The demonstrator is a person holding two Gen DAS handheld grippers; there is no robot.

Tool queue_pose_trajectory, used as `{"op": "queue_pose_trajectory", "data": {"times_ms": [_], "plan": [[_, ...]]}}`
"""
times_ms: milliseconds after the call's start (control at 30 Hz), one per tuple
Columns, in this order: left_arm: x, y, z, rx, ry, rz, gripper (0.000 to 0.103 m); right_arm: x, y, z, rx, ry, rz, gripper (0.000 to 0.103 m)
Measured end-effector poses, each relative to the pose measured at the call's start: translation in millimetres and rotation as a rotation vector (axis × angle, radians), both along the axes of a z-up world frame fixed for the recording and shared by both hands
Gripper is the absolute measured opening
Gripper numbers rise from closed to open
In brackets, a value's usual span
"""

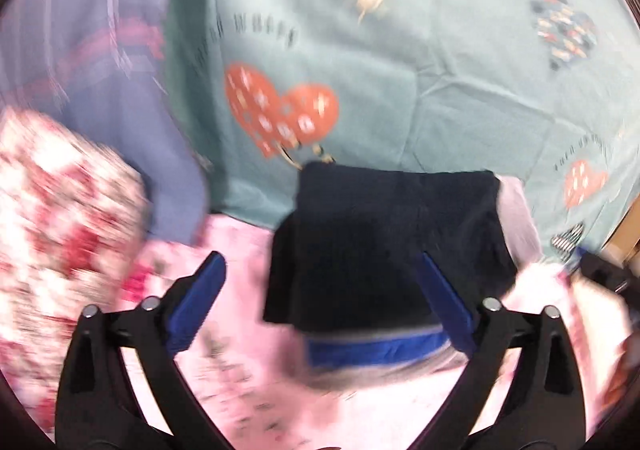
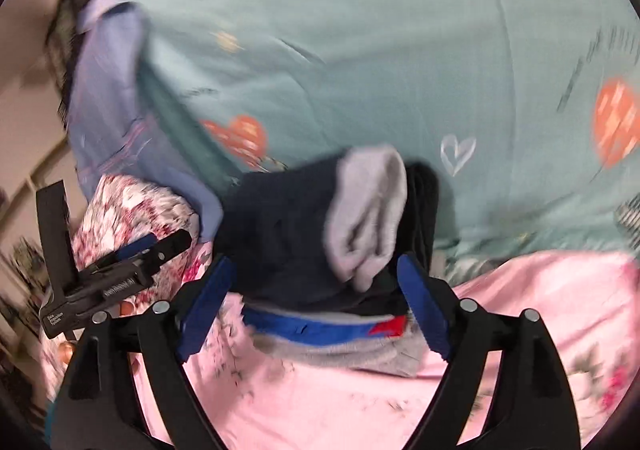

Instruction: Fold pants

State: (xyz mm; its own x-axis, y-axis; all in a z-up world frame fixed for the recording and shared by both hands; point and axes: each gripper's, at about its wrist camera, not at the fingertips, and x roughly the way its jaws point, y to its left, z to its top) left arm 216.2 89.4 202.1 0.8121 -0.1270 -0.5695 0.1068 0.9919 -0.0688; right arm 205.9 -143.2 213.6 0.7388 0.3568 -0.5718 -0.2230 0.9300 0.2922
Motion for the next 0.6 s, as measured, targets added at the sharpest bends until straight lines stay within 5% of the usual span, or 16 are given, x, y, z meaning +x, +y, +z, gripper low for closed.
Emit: {"op": "queue_pose_trajectory", "data": {"times_ms": [133,300,400,600], "plan": [[-92.0,-9.9,8.1,0.090,-0.110,-0.001,0.101,-98.1,14.1,23.9,-0.125,-0.176,-0.043,0.098],[-199.8,-26.1,-30.1,0.155,-0.199,0.002,0.101,-214.9,19.5,-31.5,-0.178,-0.353,-0.077,0.102],[-233.9,-33.9,-66.7,0.124,-0.156,-0.036,0.101,-250.1,22.8,-73.2,-0.183,-0.350,-0.115,0.102],[-239.8,-47.9,-112.6,0.072,-0.096,-0.040,0.101,-268.9,8.5,-135.1,-0.119,-0.311,-0.232,0.102]]}}
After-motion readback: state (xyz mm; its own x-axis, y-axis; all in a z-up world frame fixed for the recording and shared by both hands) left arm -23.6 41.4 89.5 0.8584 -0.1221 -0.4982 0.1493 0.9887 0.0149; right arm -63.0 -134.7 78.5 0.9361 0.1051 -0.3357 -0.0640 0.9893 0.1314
